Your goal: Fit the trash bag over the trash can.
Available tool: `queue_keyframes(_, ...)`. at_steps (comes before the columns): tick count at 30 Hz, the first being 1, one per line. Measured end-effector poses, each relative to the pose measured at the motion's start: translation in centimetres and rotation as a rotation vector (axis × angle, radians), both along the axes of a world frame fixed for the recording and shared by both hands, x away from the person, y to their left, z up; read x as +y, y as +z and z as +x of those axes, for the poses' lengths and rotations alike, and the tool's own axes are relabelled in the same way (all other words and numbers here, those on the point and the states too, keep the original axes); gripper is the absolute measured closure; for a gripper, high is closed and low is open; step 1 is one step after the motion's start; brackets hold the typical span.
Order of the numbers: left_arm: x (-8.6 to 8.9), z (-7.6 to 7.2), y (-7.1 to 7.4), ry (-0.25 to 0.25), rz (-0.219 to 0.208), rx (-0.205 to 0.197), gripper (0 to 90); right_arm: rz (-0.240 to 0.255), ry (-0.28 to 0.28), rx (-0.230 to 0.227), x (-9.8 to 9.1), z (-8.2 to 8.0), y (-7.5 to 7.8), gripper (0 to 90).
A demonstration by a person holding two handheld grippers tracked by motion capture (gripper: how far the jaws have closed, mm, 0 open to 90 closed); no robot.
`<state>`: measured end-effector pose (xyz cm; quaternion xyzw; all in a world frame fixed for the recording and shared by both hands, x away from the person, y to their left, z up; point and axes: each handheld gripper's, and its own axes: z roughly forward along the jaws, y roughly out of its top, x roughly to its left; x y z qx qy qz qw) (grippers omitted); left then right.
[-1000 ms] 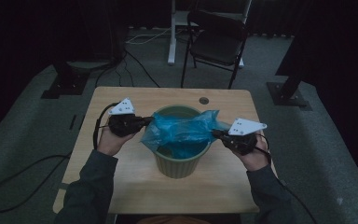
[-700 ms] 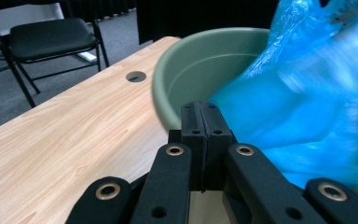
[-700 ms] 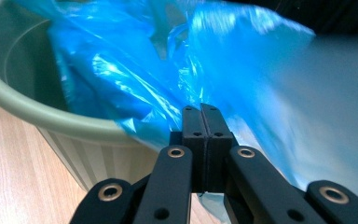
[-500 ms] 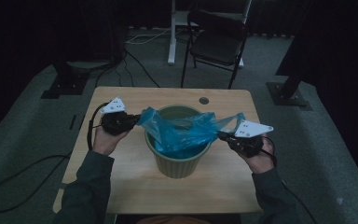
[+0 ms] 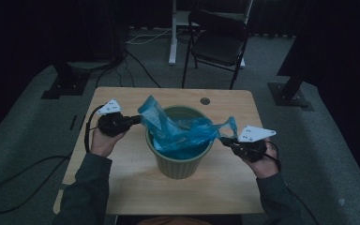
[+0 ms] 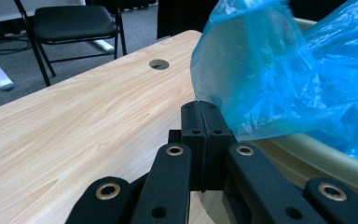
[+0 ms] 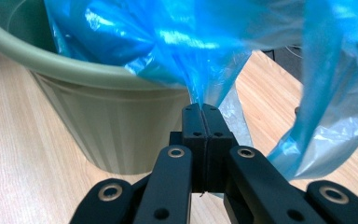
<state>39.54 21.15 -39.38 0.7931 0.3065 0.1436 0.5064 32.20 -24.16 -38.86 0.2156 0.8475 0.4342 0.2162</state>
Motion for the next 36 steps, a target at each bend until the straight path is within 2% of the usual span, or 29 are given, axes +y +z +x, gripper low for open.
queue_keyframes(13, 0.3, 0.2, -0.5, 0.026, 0.0, 0.024, 90.0, -0.034, 0.031, 0.038, 0.1, -0.1, -0.8, 90.0)
queue_keyframes(23, 0.3, 0.2, -0.8, 0.036, -0.002, 0.029, 89.3, -0.025, 0.048, 0.06, 0.0, -0.2, -1.4, 90.0)
queue_keyframes(25, 0.3, 0.0, -0.7, 0.037, -0.004, 0.025, 82.3, -0.02, 0.044, 0.053, 0.0, -0.2, -1.4, 86.8)
queue_keyframes(31, 0.8, -0.7, -0.1, 0.036, -0.034, 0.005, 68.3, 0.018, 0.042, 0.028, 0.0, -0.3, -0.6, 78.9)
queue_keyframes(36, 1.0, -1.1, 0.2, 0.041, -0.038, -0.009, 62.8, 0.033, 0.038, 0.0, 0.2, -0.4, 0.0, 75.7)
